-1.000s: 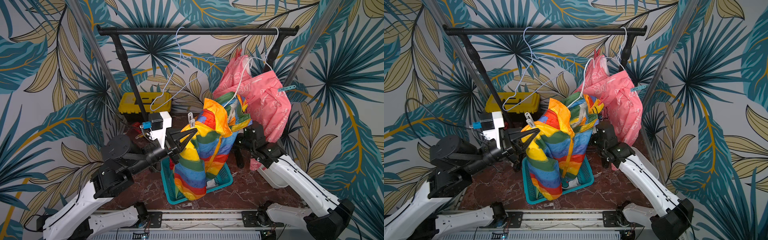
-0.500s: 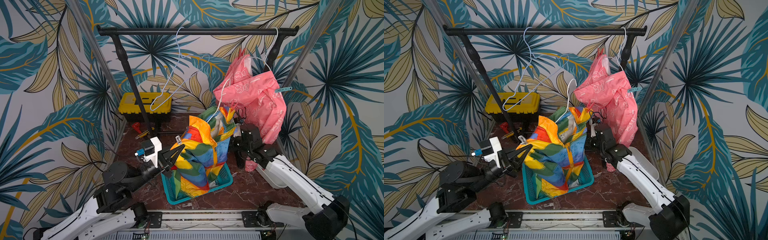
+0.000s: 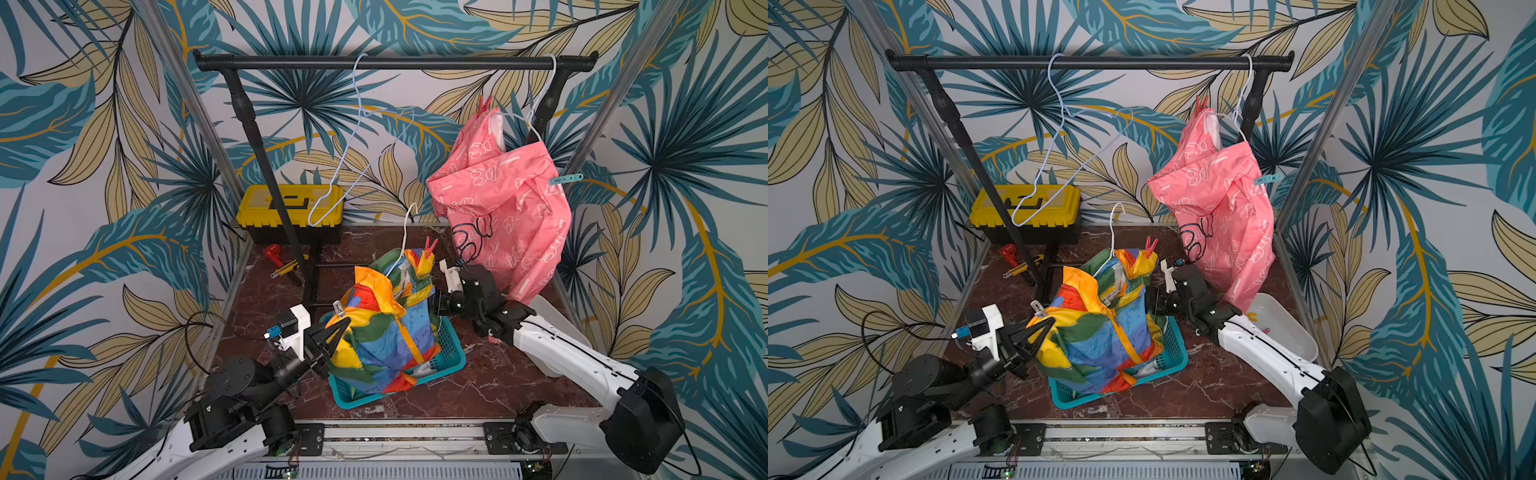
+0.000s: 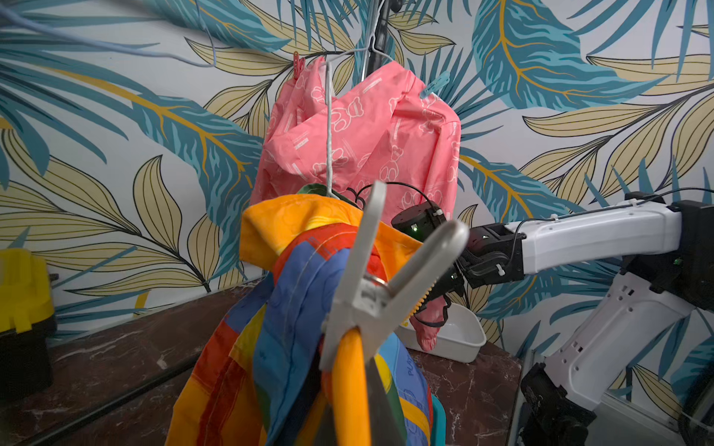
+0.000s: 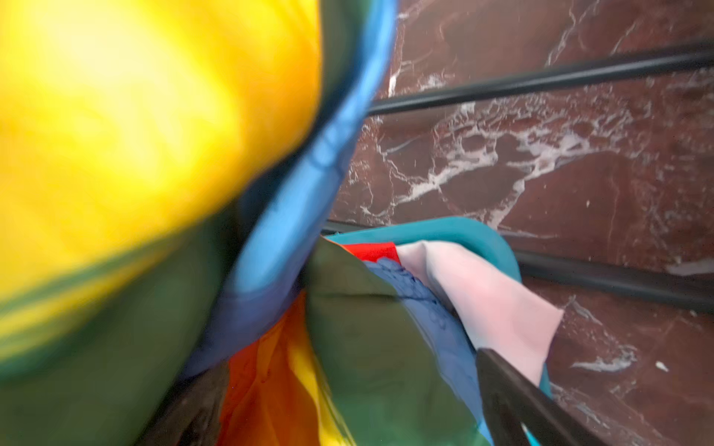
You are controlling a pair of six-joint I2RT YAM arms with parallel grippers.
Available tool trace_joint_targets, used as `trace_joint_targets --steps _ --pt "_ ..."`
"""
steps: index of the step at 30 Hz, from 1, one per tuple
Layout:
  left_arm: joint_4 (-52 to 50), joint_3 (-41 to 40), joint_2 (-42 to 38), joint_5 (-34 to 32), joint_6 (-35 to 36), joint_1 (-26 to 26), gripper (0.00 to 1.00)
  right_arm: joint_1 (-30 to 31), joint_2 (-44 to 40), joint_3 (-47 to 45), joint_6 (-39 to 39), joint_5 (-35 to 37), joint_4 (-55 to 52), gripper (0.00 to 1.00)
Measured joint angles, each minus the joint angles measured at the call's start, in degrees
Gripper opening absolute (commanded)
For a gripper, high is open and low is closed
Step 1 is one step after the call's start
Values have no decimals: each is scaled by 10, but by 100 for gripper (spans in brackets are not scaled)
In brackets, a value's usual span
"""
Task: Remove the clothespins securing jackets to the hanger
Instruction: Adjust the jacket in the basket.
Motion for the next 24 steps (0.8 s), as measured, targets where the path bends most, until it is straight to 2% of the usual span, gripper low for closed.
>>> trace_joint_targets --steps 5,9,17,21,24 --pt "-4 -26 2 8 -19 0 0 1 -39 -12 7 41 -31 99" --pt "23 -42 27 9 -25 0 0 3 -98 13 1 92 -104 99" --pt "147 -174 16 -22 5 0 0 22 -171 36 -24 144 -207 99" --pt "181 -195 23 -33 15 0 0 32 -171 35 -23 126 -225 84" --pt "200 -199 33 -38 21 0 0 62 -145 27 -18 108 -224 72"
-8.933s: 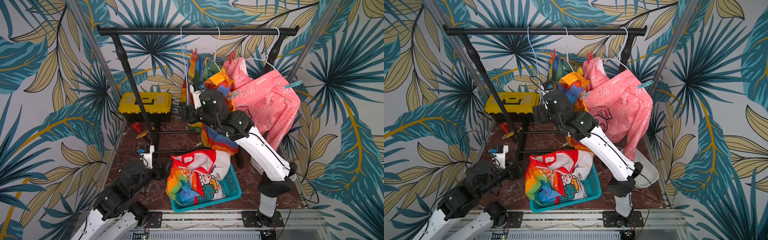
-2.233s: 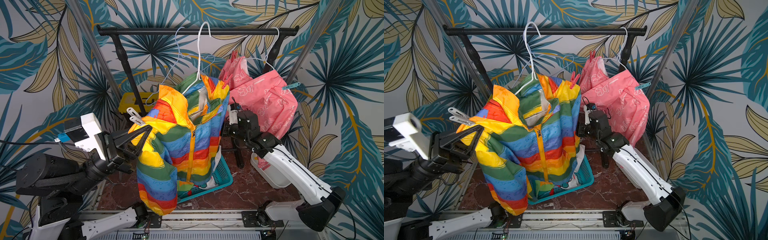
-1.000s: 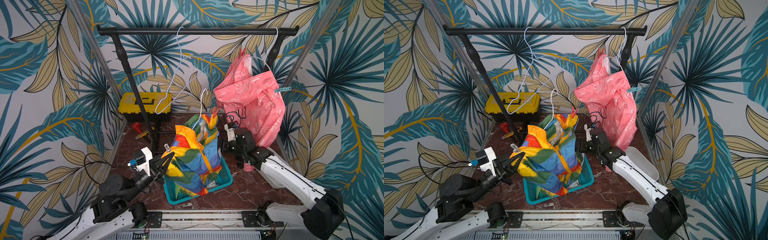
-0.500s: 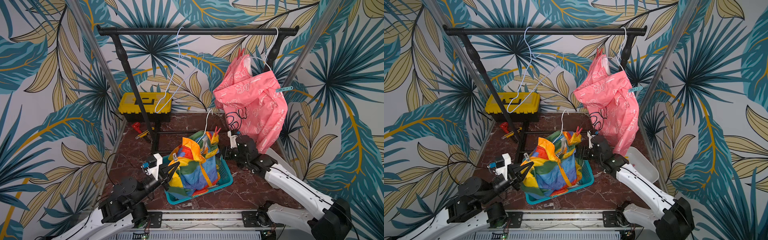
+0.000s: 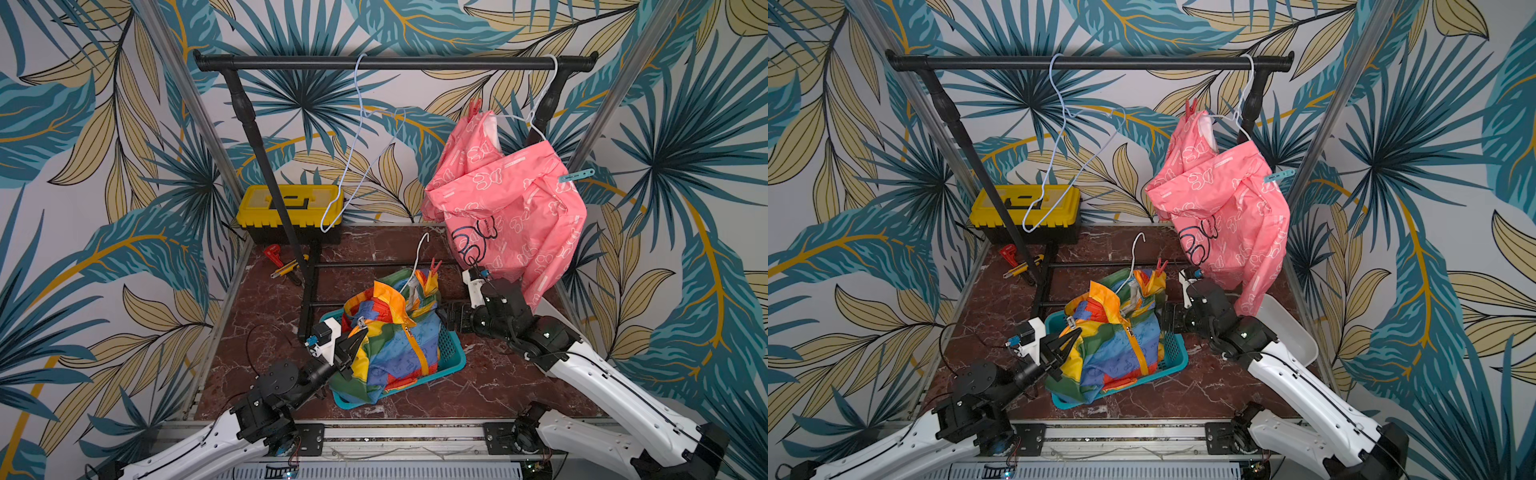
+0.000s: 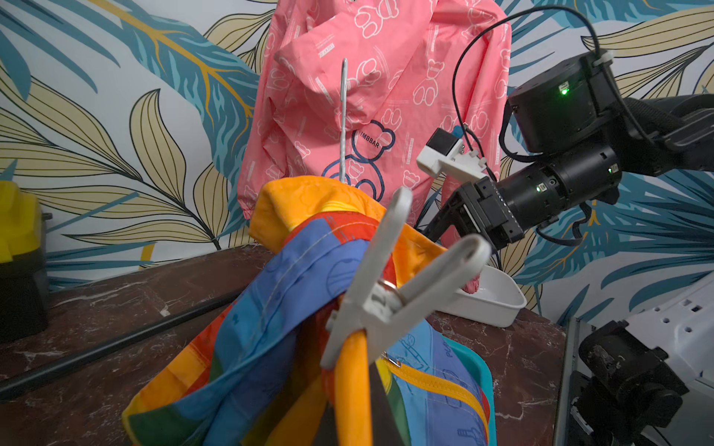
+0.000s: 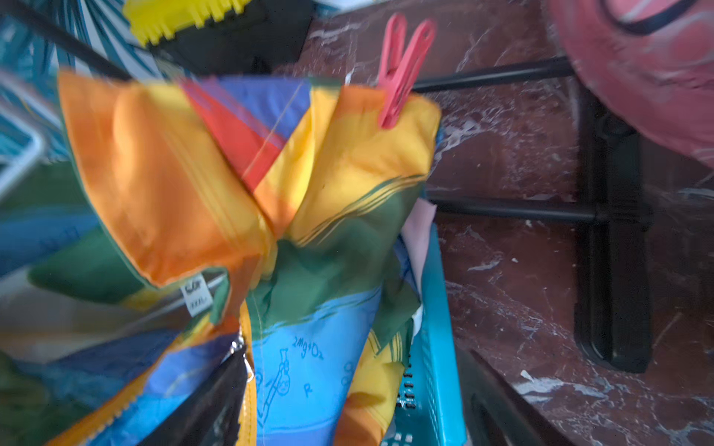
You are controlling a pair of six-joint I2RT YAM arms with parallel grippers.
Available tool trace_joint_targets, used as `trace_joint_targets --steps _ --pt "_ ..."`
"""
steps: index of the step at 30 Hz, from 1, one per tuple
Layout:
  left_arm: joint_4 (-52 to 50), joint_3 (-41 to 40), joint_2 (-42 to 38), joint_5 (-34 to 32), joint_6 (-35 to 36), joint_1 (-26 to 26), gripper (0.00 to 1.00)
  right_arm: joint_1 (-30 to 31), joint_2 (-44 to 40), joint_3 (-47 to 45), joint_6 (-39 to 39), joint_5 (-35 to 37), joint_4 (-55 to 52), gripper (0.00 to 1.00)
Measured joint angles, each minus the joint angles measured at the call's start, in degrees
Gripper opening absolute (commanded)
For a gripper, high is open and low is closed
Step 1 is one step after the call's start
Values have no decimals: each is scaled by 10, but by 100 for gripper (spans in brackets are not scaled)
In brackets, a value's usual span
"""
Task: Remove the clothespins securing jackets to the hanger
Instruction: Adjust the jacket in the basket.
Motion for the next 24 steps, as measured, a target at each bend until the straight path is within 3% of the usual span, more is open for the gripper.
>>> trace_joint_targets --steps 4,7,14,24 --pt "27 -22 11 -13 10 0 0 44 37 -19 13 -29 13 51" --pt "43 -39 18 -21 16 0 0 69 50 -29 23 -50 23 42" --pt "59 -49 23 -19 19 0 0 125 76 -57 46 -84 71 37" --pt "67 -65 22 -19 -7 0 2 129 225 -66 82 -63 185 39"
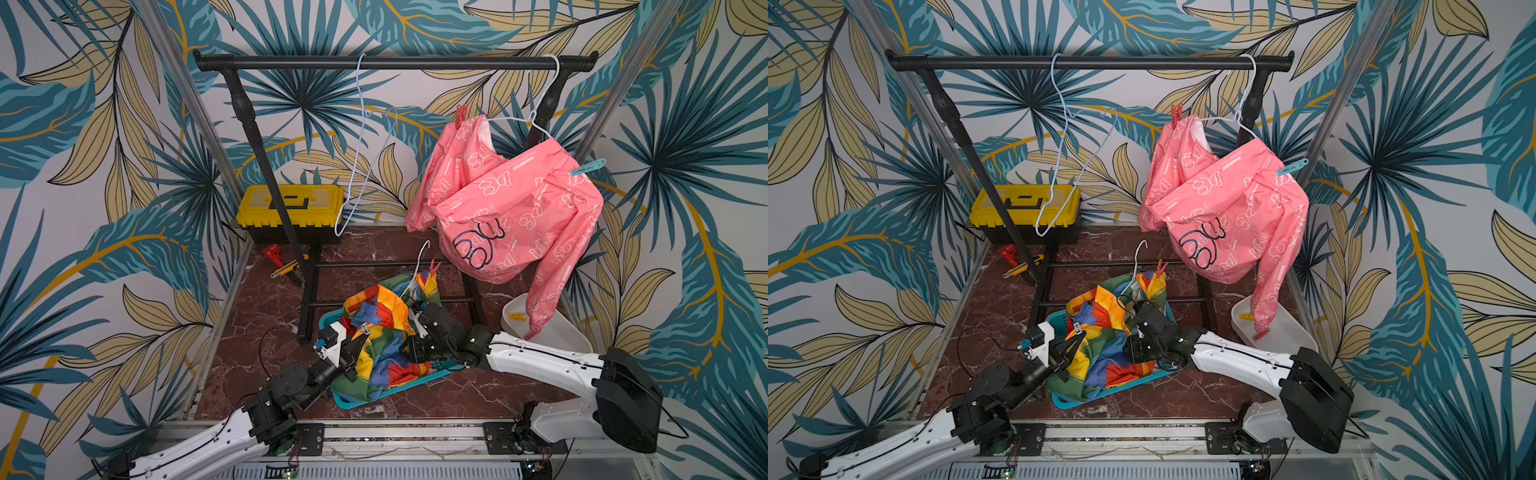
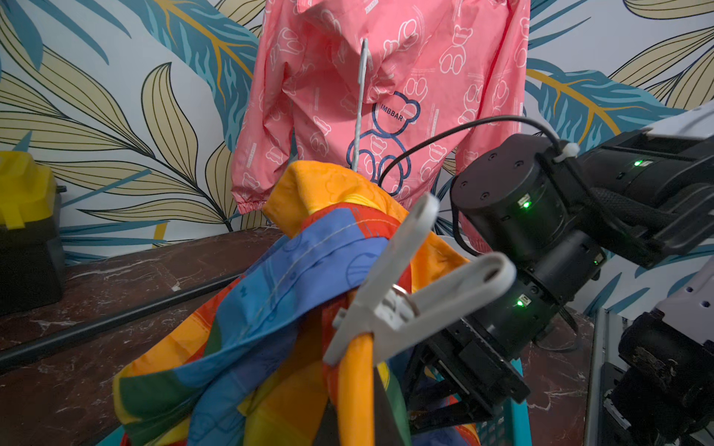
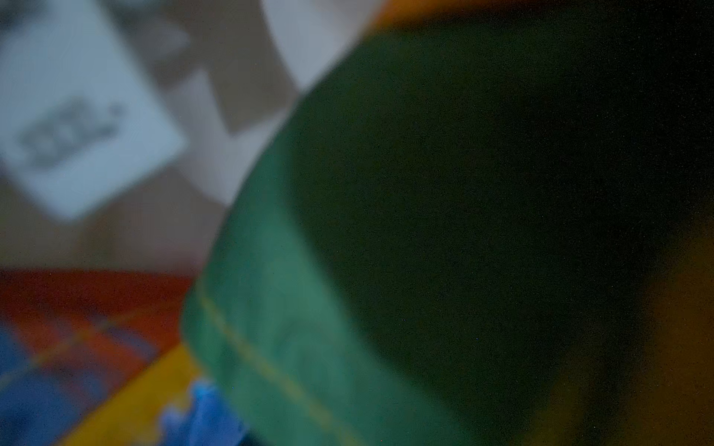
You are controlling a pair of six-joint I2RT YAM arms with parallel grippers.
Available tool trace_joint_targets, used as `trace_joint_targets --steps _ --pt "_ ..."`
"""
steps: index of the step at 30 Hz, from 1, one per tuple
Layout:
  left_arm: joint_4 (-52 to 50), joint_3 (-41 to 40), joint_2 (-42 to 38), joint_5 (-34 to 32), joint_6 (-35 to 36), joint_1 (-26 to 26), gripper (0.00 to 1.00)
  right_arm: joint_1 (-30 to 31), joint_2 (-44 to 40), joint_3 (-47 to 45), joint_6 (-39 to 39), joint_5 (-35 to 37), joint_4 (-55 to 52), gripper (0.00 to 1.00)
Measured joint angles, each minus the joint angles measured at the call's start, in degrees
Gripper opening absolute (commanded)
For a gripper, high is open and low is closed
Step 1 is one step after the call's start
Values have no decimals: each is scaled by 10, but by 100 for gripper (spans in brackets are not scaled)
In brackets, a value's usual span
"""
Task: Remove the clothespins securing jackets to the hanger
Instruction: Adjust the jacket in the basket, then remove the clothespin from the hanger.
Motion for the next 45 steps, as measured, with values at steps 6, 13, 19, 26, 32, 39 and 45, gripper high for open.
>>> trace_joint_targets --steps 6,13,19,26,32,39,45 --pt "0 -26 -6 -2 -24 0 8 0 69 11 30 33 67 47" --pt "-3 -41 -7 -2 -49 0 13 0 95 3 58 40 131 63" --pt "-5 -54 -15 -2 -72 0 10 1 -9 -5 49 60 73 75" --pt "-20 -59 -24 -1 -88 0 10 0 -186 34 8 129 -89 87" --pt "-31 -59 -21 22 -99 0 9 -1 -242 75 -50 160 -156 93" --pt "-41 -59 -17 35 -109 -5 11 -1 -126 209 -137 160 -125 94" --pt "-54 -59 -17 35 -108 -16 13 -11 -17 290 -185 143 -97 86"
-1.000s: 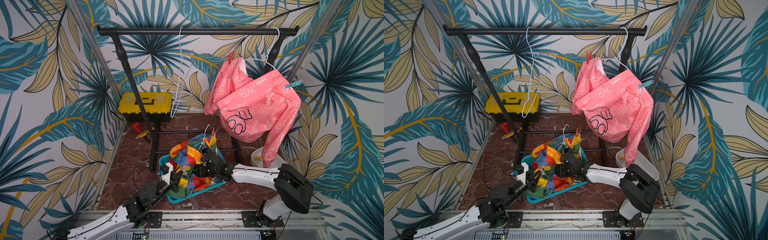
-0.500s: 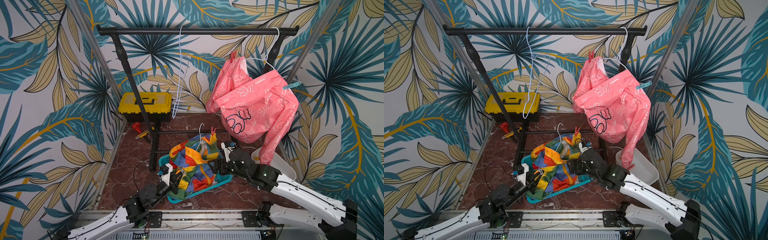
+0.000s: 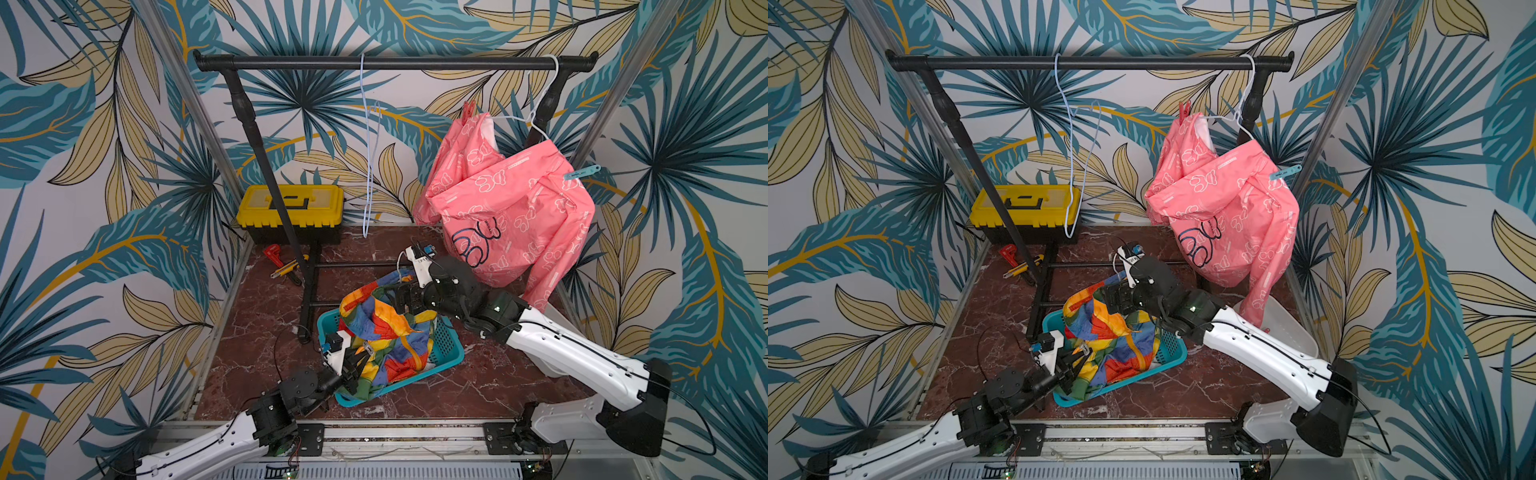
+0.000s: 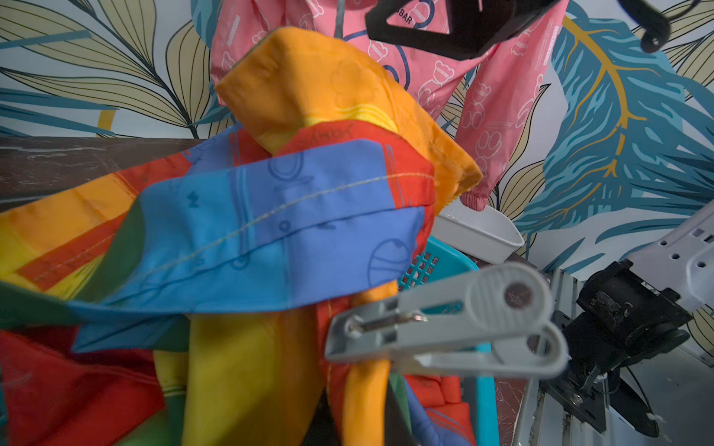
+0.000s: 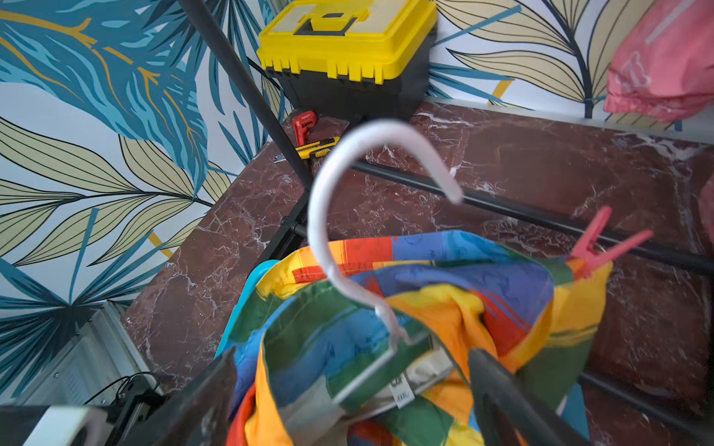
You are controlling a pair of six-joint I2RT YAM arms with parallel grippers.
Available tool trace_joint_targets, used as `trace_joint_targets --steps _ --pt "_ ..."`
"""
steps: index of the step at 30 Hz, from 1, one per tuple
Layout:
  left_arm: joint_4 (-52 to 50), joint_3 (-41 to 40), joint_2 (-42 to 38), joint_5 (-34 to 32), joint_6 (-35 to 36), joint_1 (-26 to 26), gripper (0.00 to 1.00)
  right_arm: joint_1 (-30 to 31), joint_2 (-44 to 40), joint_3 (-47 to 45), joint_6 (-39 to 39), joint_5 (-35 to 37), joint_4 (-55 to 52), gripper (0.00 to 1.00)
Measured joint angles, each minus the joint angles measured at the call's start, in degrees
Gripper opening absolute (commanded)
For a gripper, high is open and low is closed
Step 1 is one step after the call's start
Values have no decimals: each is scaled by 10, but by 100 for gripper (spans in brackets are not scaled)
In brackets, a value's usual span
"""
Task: Remove the clothespins securing jackets to the hanger
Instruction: Remove the clothespin from the hanger.
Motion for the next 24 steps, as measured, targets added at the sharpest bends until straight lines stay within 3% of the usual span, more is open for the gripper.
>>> trace_joint_targets --steps 5,9,12,15,19,24 --pt "-10 0 0 -1 0 -3 15 -10 33 21 -17 -9 9 59" --pt "-22 0 -1 -17 -3 -4 25 -11 30 23 -23 -16 12 36" --pt "-38 7 -5 -31 -7 -6 38 -11 25 23 -24 -18 13 20" --pt "-52 23 -9 -42 -3 -7 58 -12 23 23 -30 -14 12 12" --pt "-80 56 -20 -55 -4 -10 73 -16 22 23 -38 3 13 5" --pt "-126 96 -45 -70 -3 -27 80 -16 22 23 -40 15 19 0"
